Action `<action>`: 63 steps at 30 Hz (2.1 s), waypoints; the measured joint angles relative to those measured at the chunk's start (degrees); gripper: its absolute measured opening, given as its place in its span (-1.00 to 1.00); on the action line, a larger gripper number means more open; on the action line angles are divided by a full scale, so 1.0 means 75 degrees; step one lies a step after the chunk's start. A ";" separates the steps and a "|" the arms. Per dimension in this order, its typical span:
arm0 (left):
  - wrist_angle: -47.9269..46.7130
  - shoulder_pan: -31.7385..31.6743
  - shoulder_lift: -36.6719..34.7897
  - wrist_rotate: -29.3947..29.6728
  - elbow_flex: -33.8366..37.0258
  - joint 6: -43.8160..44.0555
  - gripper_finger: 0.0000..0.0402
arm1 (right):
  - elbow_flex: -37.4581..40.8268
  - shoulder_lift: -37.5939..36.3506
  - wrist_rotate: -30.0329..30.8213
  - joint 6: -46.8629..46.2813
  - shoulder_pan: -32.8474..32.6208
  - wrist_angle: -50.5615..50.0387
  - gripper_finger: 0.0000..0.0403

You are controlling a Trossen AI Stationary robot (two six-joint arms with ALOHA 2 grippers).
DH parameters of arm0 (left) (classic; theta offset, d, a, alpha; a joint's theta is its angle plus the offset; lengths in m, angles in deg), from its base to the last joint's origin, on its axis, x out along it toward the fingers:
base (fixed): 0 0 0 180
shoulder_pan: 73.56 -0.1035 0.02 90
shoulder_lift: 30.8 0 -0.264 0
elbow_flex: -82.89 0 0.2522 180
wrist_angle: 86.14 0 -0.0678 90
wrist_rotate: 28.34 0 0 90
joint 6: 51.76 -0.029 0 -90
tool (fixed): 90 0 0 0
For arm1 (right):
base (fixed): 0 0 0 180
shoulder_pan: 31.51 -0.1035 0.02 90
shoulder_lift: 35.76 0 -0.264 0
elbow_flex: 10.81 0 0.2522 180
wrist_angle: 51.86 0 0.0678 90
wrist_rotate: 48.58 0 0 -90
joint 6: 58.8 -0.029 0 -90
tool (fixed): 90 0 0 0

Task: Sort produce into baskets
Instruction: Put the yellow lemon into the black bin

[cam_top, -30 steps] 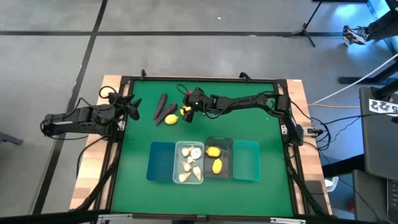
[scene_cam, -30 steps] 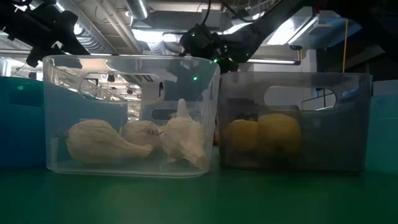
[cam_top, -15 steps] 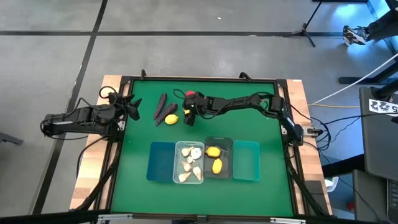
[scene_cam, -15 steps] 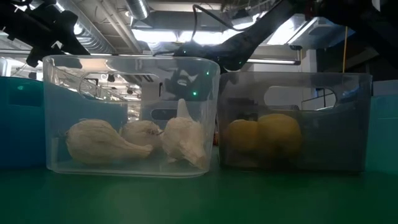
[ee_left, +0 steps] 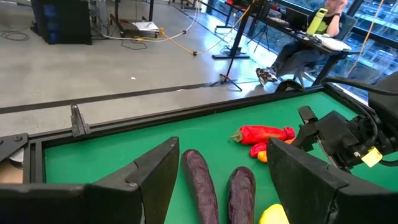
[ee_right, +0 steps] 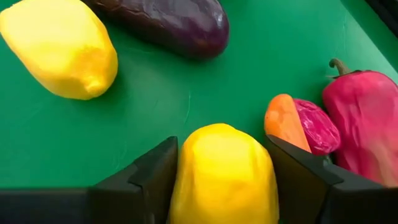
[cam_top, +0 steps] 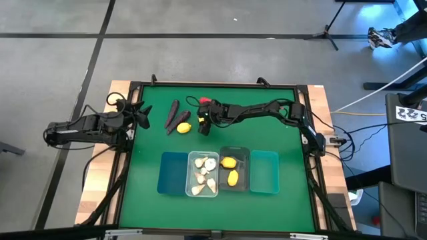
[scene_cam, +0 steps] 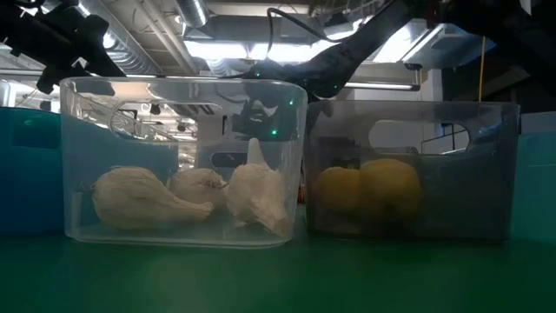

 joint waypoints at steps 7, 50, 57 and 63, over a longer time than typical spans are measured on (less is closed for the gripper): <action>0.0000 -0.0002 0.0000 0.0000 0.0000 0.0000 0.18 | -0.0002 -0.0014 0.0006 -0.0017 -0.0002 -0.0110 -0.12; -0.0061 0.0000 0.0003 -0.0003 0.0000 0.0102 0.18 | 0.0001 -0.4903 -0.1331 0.0292 -0.2141 -0.4783 -0.10; -0.0056 -0.0003 0.0003 0.0000 0.0000 0.0111 0.18 | 0.0145 -0.4992 -0.0517 -0.0631 -0.3761 -0.5368 -0.10; -0.0055 0.0000 0.0000 0.0000 0.0000 0.0111 0.18 | 0.1060 -0.4980 0.0640 -0.1453 -0.4529 -0.4739 -0.05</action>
